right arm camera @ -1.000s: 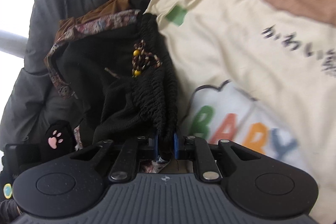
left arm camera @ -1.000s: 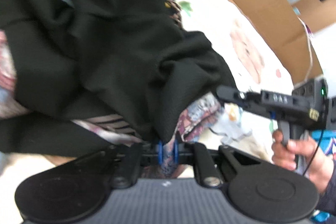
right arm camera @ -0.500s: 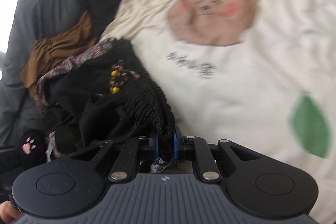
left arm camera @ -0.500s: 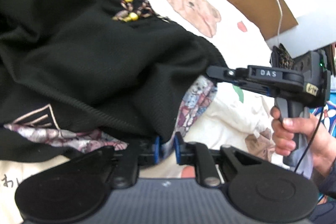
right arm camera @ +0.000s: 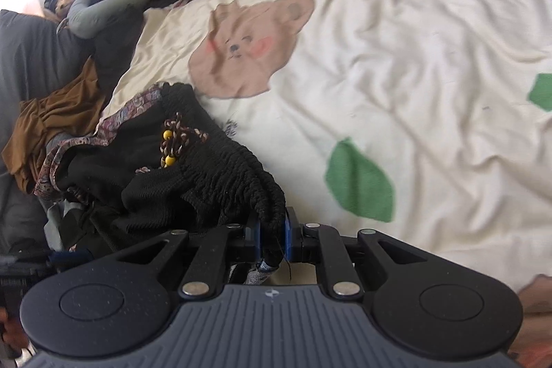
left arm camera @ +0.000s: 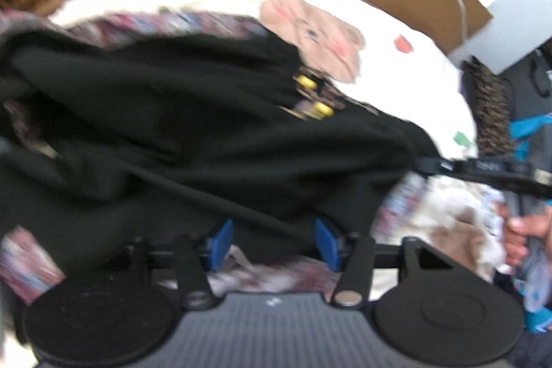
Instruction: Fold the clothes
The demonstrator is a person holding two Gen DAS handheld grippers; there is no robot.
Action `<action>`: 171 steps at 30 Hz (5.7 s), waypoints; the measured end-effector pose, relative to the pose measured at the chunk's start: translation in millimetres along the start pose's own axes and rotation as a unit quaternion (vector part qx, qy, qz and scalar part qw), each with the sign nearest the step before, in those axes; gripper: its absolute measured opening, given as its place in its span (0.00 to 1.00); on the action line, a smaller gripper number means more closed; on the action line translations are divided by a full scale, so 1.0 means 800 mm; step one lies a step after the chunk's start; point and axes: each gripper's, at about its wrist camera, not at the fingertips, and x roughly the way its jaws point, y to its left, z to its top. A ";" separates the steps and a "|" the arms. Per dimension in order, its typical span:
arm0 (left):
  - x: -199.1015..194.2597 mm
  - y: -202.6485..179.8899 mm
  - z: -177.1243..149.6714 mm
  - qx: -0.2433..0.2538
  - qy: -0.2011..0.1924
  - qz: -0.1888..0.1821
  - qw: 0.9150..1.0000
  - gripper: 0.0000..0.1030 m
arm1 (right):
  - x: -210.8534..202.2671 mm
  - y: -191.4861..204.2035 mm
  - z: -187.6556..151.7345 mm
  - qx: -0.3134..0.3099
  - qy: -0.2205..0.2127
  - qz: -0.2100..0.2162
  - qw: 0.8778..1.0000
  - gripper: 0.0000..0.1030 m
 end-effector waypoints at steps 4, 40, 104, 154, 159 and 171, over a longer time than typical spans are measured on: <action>-0.022 0.034 0.004 -0.001 -0.025 0.054 0.998 0.76 | -0.021 -0.016 0.001 0.008 -0.015 -0.022 1.000 0.11; 0.089 0.034 0.151 0.037 -0.075 0.145 0.986 0.87 | -0.073 -0.106 0.185 -0.052 -0.067 -0.218 0.972 0.11; 0.075 0.030 0.081 0.008 0.002 0.056 0.998 0.11 | -0.039 -0.118 -0.059 0.239 -0.008 0.000 0.971 0.00; -0.041 0.056 0.003 -0.031 -0.039 0.081 0.995 0.07 | -0.153 -0.195 -0.081 0.255 -0.059 -0.050 0.964 0.00; -0.051 0.058 -0.014 -0.040 -0.031 0.087 0.995 0.07 | -0.179 -0.194 -0.083 0.230 -0.047 -0.066 0.970 0.01; -0.067 0.042 -0.066 -0.048 0.008 0.108 0.993 0.07 | -0.215 -0.191 -0.124 0.202 -0.027 -0.083 0.975 0.01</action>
